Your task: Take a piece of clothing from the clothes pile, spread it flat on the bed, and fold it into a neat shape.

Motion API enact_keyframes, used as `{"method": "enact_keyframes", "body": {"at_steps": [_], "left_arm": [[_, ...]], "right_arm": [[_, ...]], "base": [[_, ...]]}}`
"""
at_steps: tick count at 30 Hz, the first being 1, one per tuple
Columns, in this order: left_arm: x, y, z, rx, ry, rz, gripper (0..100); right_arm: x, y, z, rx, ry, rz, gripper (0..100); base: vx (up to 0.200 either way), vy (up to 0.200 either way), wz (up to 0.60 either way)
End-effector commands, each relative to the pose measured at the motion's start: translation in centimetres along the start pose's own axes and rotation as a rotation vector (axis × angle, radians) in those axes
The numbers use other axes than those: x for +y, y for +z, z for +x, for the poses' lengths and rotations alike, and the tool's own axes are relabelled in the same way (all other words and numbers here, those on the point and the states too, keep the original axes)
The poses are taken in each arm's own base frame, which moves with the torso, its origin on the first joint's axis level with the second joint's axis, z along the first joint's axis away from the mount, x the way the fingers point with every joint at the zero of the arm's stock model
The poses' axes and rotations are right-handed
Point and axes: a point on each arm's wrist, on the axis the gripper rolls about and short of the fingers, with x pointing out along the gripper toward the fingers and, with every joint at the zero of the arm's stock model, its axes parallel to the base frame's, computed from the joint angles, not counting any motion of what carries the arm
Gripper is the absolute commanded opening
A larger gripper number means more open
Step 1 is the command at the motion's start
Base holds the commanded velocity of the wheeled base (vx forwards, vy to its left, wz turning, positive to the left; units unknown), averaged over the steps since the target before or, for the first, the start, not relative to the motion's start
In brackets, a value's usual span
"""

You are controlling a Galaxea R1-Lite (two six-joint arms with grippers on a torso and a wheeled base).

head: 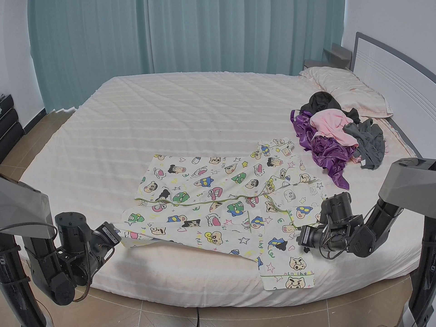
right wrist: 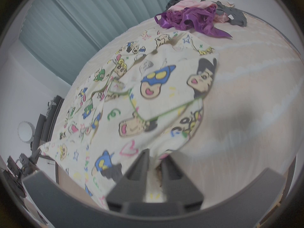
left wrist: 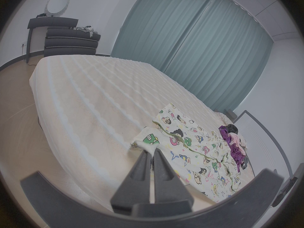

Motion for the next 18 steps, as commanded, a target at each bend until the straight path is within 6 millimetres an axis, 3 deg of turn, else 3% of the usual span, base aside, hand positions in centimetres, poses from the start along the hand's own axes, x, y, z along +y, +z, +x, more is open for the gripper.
{"method": "enact_keyframes", "body": {"at_steps": [1,4,5,7,11,12,18], "left_arm": [[-0.1,0.2,0.2,-0.015,-0.011,-0.007,0],[-0.2,0.2,0.4,-0.021,-0.012,-0.008,0],[-0.2,0.1,0.5,-0.022,-0.008,-0.008,0],[-0.2,0.0,0.7,-0.021,-0.004,-0.007,0],[-0.1,-0.2,0.9,-0.013,-0.001,-0.004,0],[-0.1,-0.2,1.0,-0.011,0.001,-0.003,0],[-0.1,-0.3,1.1,-0.01,0.0,-0.003,0]], "right_arm": [[-0.7,2.6,1.4,-0.078,-0.002,0.036,0],[-0.7,3.8,1.4,-0.12,0.008,0.049,0],[-0.5,5.2,1.2,-0.173,0.016,0.058,0],[-0.4,6.3,1.1,-0.217,0.019,0.065,0],[-0.6,5.7,1.3,-0.194,0.004,0.052,0],[-0.7,5.2,1.5,-0.178,-0.002,0.05,100],[-1.6,4.4,1.8,-0.145,-0.035,0.053,100]], "base": [[0.0,0.0,0.0],[0.0,0.0,0.0],[0.0,0.0,0.0],[0.0,0.0,0.0],[0.0,0.0,0.0],[0.0,0.0,0.0],[0.0,0.0,0.0]]}}
